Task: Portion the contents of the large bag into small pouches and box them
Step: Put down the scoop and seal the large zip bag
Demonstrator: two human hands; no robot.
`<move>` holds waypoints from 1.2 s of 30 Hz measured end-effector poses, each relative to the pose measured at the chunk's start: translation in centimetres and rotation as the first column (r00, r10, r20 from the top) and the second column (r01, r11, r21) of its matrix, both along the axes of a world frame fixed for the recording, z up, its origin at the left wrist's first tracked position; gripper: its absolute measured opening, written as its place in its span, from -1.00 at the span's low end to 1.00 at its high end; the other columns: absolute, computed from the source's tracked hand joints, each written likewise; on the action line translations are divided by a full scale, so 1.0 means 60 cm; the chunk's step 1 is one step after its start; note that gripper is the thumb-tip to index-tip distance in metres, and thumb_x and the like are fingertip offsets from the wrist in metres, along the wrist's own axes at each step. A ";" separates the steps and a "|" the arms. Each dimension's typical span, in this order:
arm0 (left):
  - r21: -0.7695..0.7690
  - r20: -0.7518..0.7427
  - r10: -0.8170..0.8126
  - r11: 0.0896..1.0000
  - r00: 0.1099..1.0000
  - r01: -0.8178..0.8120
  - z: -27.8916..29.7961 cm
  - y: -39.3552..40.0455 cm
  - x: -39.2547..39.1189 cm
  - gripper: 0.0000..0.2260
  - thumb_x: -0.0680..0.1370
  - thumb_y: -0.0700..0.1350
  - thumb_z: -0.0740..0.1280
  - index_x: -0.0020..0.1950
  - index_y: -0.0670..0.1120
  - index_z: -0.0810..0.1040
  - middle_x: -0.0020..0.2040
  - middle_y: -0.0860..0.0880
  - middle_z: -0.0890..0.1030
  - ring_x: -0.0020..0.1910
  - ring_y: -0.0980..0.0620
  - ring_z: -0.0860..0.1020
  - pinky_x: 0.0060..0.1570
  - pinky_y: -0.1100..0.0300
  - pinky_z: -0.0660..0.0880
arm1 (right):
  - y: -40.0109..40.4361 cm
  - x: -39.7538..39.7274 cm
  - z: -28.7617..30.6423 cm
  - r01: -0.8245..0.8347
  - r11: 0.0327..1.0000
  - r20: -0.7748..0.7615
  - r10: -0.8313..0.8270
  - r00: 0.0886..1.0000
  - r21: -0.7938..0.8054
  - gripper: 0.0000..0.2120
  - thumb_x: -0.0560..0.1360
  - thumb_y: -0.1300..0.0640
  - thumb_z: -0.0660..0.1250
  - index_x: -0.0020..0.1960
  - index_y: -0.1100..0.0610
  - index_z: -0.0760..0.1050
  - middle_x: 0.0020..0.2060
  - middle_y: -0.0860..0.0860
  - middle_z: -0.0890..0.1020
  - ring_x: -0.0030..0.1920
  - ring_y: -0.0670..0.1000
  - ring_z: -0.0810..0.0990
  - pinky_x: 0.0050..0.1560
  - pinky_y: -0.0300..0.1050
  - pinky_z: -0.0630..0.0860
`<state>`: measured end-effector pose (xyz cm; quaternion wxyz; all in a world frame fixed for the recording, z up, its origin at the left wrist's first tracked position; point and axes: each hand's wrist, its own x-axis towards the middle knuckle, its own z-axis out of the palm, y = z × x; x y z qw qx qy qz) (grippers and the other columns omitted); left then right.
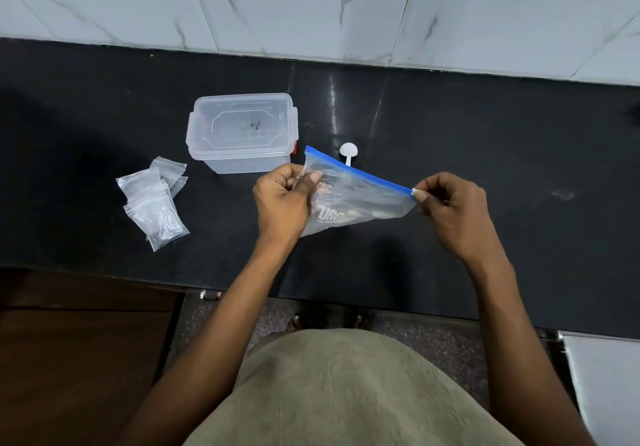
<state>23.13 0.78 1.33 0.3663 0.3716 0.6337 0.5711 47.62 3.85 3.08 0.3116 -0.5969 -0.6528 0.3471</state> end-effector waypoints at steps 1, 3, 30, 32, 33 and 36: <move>0.002 0.005 -0.001 1.000 1.000 0.001 0.002 0.001 0.002 -0.77 0.56 -0.25 0.44 -0.28 -0.04 0.59 -0.48 0.16 0.50 -0.45 0.19 0.42 -0.32 0.26 0.43 | 0.001 0.003 0.001 -0.015 1.000 0.005 0.015 1.000 -0.010 -0.88 0.59 0.20 0.39 -0.13 0.10 0.60 -0.29 -0.04 0.65 -0.28 -0.07 0.58 -0.17 -0.02 0.59; 0.014 0.038 -0.015 1.000 0.999 0.015 0.010 -0.001 0.007 -0.82 0.59 -0.25 0.40 -0.22 -0.13 0.61 -0.46 0.13 0.56 -0.49 0.19 0.43 -0.39 0.28 0.42 | 0.001 0.005 0.001 -0.032 0.999 -0.059 0.030 0.998 -0.029 -0.88 0.60 0.20 0.37 -0.12 0.10 0.59 -0.27 -0.05 0.66 -0.25 -0.08 0.58 -0.14 -0.02 0.57; -0.159 0.021 -0.139 0.977 0.990 0.140 -0.032 -0.028 -0.011 -0.75 0.47 -0.45 0.42 -0.13 -0.09 0.62 -0.21 -0.02 0.62 -0.27 0.03 0.55 -0.19 0.04 0.57 | -0.025 -0.042 -0.042 0.019 0.968 -0.504 -0.148 0.851 -0.251 -0.50 0.40 0.41 0.54 0.27 0.15 0.53 0.03 0.03 0.70 -0.04 -0.11 0.70 -0.05 -0.24 0.63; -0.186 -0.024 -0.180 0.967 0.983 0.172 -0.038 -0.028 -0.014 -0.66 0.46 -0.41 0.46 -0.04 0.06 0.64 -0.06 0.05 0.68 -0.09 0.00 0.67 -0.03 -0.05 0.66 | -0.022 -0.034 -0.048 -0.042 0.959 -0.374 -0.070 0.925 -0.281 -0.32 0.34 0.39 0.59 0.40 0.13 0.47 0.12 -0.02 0.65 0.05 -0.10 0.68 0.01 -0.25 0.62; -0.184 -0.053 -0.208 0.964 0.977 0.195 -0.040 -0.029 -0.013 -0.60 0.45 -0.41 0.47 0.02 0.10 0.62 0.01 0.08 0.68 -0.01 0.04 0.68 0.02 -0.04 0.66 | -0.020 -0.032 -0.050 -0.027 0.962 -0.285 -0.054 0.957 -0.273 -0.31 0.34 0.36 0.61 0.41 0.13 0.48 0.12 -0.03 0.64 0.06 -0.09 0.67 0.03 -0.23 0.63; -0.154 -0.190 -0.259 0.960 0.947 0.232 -0.040 -0.032 -0.008 -0.52 0.44 -0.41 0.47 0.20 0.08 0.55 0.10 0.13 0.60 0.06 0.21 0.61 0.08 0.22 0.61 | -0.018 -0.027 -0.046 0.032 0.982 -0.112 -0.054 0.992 -0.186 -0.62 0.44 0.27 0.56 0.23 0.10 0.64 0.00 -0.05 0.66 -0.01 -0.07 0.66 0.02 -0.20 0.63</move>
